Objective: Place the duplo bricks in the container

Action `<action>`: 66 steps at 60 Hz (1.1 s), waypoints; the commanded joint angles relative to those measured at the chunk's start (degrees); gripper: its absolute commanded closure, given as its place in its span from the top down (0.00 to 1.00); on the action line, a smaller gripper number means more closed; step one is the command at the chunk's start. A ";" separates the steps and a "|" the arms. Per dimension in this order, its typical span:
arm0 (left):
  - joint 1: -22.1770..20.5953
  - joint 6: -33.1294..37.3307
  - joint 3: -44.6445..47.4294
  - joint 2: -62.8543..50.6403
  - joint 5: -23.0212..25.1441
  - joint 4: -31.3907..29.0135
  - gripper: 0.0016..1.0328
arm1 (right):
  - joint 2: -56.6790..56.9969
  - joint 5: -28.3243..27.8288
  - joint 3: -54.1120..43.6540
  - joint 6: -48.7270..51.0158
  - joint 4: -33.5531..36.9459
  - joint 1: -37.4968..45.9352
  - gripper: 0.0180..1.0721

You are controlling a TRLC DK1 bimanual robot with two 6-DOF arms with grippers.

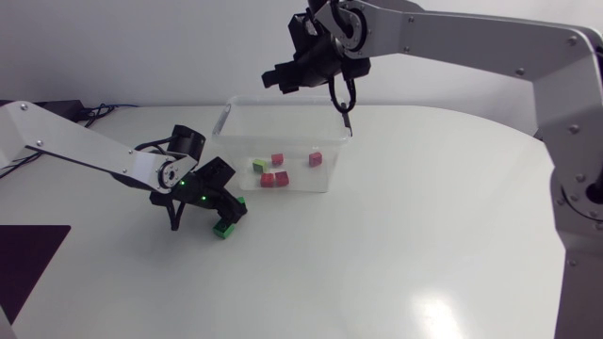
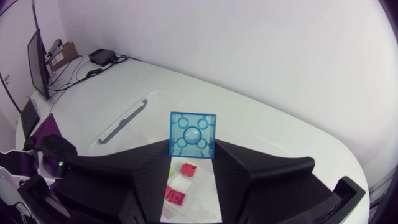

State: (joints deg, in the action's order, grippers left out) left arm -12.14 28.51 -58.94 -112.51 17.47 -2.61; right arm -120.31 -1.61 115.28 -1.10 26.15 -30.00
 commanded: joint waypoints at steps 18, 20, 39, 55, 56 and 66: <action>2.21 -2.41 4.80 9.85 1.07 1.21 0.13 | 6.84 1.52 -10.78 0.05 -3.83 -2.61 0.93; 3.00 -2.58 4.88 12.14 1.95 -0.20 0.13 | 8.34 1.52 -12.63 0.49 -3.83 -3.49 0.93; 10.12 -6.54 -5.05 31.47 10.12 -13.38 0.13 | 17.57 -0.50 -27.22 2.16 -3.92 -13.60 0.93; 6.34 -13.48 -18.14 19.34 10.56 -9.34 0.13 | 14.14 -3.40 -31.35 3.56 -3.56 -19.40 0.93; 5.99 -13.83 -19.37 17.76 10.56 -9.34 0.13 | 13.88 -3.49 -31.52 3.65 -3.56 -19.75 0.93; 2.56 -15.15 -27.90 6.86 9.68 -9.69 0.24 | 10.01 -3.93 -31.88 5.06 -2.95 -22.03 0.93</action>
State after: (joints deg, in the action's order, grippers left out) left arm -7.79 15.22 -83.02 -100.49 27.14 -11.97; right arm -106.96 -4.97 84.93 2.50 22.57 -50.96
